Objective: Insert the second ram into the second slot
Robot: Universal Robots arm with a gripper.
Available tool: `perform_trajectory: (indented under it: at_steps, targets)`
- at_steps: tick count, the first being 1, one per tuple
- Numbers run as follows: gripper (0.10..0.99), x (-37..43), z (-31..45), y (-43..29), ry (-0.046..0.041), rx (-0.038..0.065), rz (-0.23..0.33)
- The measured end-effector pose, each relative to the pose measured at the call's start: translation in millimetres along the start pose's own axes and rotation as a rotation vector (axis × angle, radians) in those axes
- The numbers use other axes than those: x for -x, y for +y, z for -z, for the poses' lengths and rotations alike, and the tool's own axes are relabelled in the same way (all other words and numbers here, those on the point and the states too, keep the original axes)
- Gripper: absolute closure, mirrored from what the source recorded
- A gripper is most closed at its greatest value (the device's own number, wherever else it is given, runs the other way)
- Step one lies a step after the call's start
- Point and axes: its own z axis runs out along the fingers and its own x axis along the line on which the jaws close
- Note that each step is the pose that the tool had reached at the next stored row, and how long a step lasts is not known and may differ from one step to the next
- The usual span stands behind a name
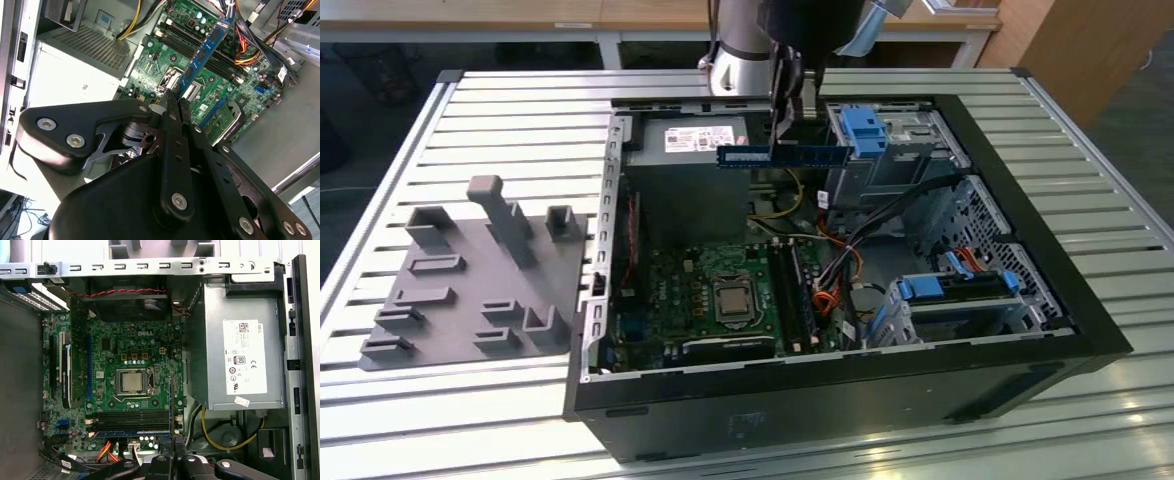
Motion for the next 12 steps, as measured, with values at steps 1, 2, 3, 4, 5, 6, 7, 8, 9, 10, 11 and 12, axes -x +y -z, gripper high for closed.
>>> perform_trajectory:
  at_steps: [1, 2, 3, 4, 5, 6, 7, 8, 9, 10, 11, 12]
  targets:
    - [0.953, 0.0, 0.0, 0.0, -0.0001, 0.000, -0.002]
    - [0.953, 0.0, 0.0, 0.0, -0.0001, 0.000, -0.003]
    - [0.953, 0.0, 0.0, 0.0, -0.0002, 0.000, -0.004]
    - [0.953, 0.0, 0.0, 0.0, -0.0002, 0.000, -0.005]
    - [0.953, 0.0, 0.0, 0.0, -0.0002, 0.000, -0.006]
    - [0.953, 0.0, 0.0, 0.0, -0.0003, 0.000, -0.006]
    - [0.953, 0.0, 0.0, 0.0, -0.0004, 0.000, -0.007]
    - [0.953, 0.0, 0.0, 0.0, -0.0003, 0.000, -0.008]
    - [0.953, 0.0, 0.0, 0.0, -0.0004, 0.000, -0.009]
    - [0.953, 0.0, 0.0, 0.0, -0.0005, 0.000, -0.010]
    - [0.953, 0.0, 0.0, 0.0, -0.0004, 0.000, -0.012]
    - [0.953, 0.0, 0.0, 0.0, -0.0006, 0.000, -0.013]
